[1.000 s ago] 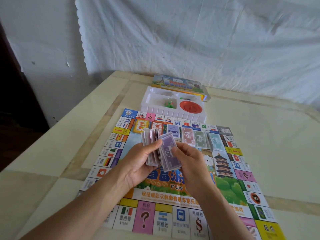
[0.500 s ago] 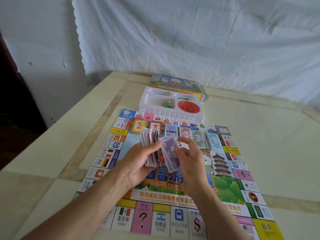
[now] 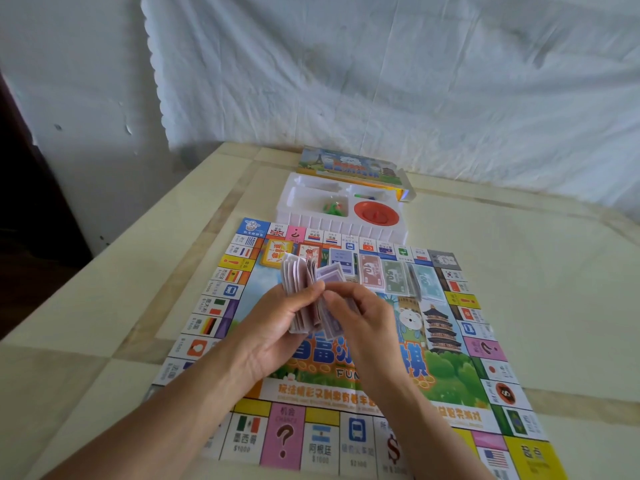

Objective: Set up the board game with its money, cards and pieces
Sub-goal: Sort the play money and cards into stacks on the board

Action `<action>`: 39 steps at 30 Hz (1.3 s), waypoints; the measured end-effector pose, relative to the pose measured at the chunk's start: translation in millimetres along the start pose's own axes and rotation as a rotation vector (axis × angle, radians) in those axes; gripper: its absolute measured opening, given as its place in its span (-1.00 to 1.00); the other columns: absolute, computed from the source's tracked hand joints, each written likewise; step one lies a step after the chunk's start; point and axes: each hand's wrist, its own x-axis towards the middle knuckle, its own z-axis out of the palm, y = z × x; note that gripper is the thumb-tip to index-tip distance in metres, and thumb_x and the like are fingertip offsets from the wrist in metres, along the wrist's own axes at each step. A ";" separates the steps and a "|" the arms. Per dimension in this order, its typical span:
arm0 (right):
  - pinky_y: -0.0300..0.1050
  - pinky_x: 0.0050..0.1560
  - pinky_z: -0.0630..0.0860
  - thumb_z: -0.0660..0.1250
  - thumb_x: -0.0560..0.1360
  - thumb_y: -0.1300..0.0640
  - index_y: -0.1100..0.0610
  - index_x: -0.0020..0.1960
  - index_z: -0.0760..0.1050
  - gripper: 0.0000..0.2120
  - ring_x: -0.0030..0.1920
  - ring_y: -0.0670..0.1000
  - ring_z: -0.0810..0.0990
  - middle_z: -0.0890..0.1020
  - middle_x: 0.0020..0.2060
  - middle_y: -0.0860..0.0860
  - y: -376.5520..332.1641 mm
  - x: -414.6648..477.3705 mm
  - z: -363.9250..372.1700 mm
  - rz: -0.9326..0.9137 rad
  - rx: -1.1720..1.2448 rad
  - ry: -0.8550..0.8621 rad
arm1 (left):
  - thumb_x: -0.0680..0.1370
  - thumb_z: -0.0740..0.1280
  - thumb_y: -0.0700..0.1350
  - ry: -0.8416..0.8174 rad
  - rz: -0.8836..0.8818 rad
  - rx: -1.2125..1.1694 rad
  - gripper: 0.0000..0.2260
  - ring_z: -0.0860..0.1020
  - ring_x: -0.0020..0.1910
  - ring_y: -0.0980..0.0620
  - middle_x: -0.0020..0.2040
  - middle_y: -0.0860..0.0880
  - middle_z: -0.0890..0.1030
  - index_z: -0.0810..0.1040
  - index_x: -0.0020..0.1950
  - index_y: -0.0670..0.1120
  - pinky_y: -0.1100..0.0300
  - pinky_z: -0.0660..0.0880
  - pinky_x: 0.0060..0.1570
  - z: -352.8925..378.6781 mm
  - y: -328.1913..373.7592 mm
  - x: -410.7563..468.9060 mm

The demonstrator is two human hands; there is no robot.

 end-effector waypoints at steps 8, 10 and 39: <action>-0.15 -0.22 0.56 0.36 0.50 0.18 0.08 -0.04 0.63 -0.91 -0.20 0.08 0.62 0.67 -0.18 0.13 0.1 3.5 -5.5 0.100 0.010 0.009 | 0.54 0.29 -0.19 0.010 -0.023 -0.001 -0.71 0.58 -0.06 -0.13 0.00 -0.25 0.58 0.49 0.22 -0.30 0.07 0.52 -0.03 1.7 2.5 -2.5; -0.14 -0.17 0.56 0.34 0.51 0.22 0.12 -0.03 0.64 -0.89 -0.16 0.09 0.62 0.68 -0.14 0.16 0.9 5.5 -7.9 0.142 0.082 0.006 | 0.55 0.28 -0.18 0.026 -0.037 -0.016 -0.71 0.58 -0.06 -0.11 -0.01 -0.23 0.60 0.50 0.24 -0.26 0.06 0.52 0.00 1.8 3.5 -2.6; 0.09 0.06 0.59 0.39 0.46 0.24 0.15 -0.01 0.63 -0.88 -0.01 0.17 0.63 0.67 -0.07 0.17 5.9 7.0 -8.6 0.190 0.128 0.017 | 0.52 0.32 -0.14 0.037 -0.048 0.004 -0.64 0.56 0.04 -0.18 0.05 -0.26 0.58 0.48 0.26 -0.29 -0.02 0.50 0.12 4.9 4.5 -5.0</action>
